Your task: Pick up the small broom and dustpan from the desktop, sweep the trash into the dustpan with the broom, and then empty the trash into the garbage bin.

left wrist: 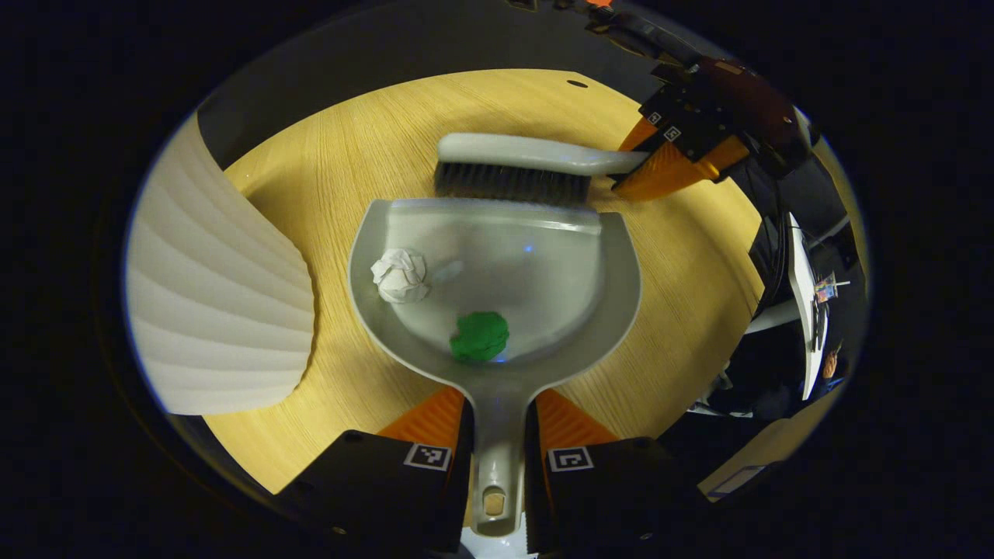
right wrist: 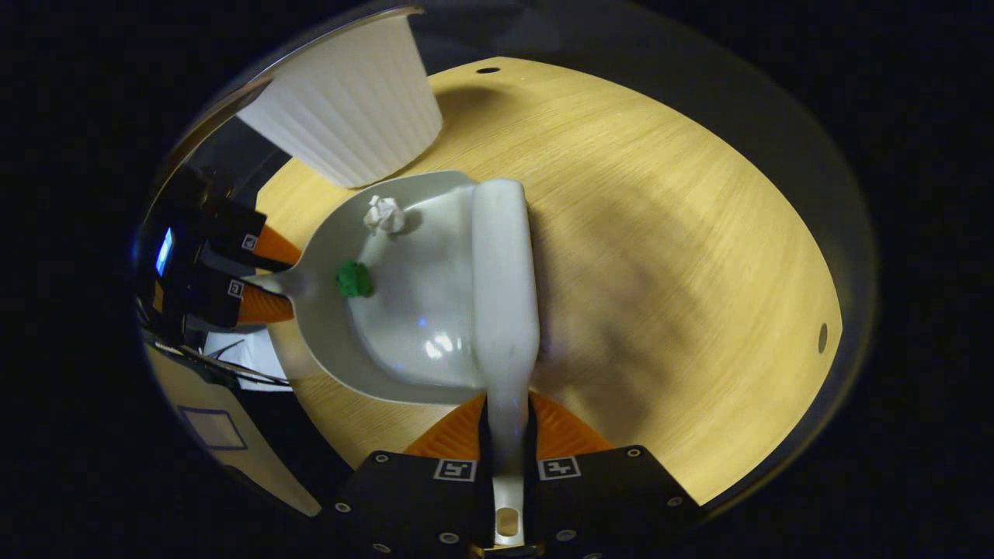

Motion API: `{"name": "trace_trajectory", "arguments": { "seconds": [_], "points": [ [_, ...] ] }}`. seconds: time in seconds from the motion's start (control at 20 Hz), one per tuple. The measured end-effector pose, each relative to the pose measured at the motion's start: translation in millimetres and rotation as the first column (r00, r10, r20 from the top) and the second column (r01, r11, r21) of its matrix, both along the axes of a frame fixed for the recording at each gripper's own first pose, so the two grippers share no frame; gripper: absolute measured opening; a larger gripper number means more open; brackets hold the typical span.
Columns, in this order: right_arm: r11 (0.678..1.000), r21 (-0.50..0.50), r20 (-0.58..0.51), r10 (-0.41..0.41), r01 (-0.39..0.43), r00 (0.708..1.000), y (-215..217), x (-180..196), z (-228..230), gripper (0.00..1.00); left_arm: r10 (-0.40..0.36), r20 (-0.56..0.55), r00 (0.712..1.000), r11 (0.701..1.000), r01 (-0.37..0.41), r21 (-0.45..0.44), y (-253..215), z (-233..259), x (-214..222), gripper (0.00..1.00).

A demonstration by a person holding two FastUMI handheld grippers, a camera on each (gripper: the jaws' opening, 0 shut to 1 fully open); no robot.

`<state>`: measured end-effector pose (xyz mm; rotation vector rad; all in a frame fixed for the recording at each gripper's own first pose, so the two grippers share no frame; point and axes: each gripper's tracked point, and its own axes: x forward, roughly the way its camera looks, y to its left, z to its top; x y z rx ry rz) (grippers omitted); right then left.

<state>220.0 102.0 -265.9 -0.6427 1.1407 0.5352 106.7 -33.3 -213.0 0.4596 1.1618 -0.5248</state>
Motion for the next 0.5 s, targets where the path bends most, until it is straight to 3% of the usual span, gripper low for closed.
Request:
{"name": "trace_trajectory", "arguments": {
  "seconds": [0.25, 0.5],
  "points": [
    [0.971, 0.123, 0.05, -0.211, 0.204, 0.976, -57.7, 13.6, 9.0, 0.14, -0.053, -0.018, 0.998, 0.999, 0.053, -0.001, -16.1, 22.2, -18.2, 0.31],
    [0.948, 0.173, -0.014, -0.269, 0.267, 0.963, -73.6, -4.2, -6.7, 0.14, -0.03, -0.039, 0.999, 0.999, 0.029, -0.02, -18.4, 77.3, -30.7, 0.31]
  ]
}}
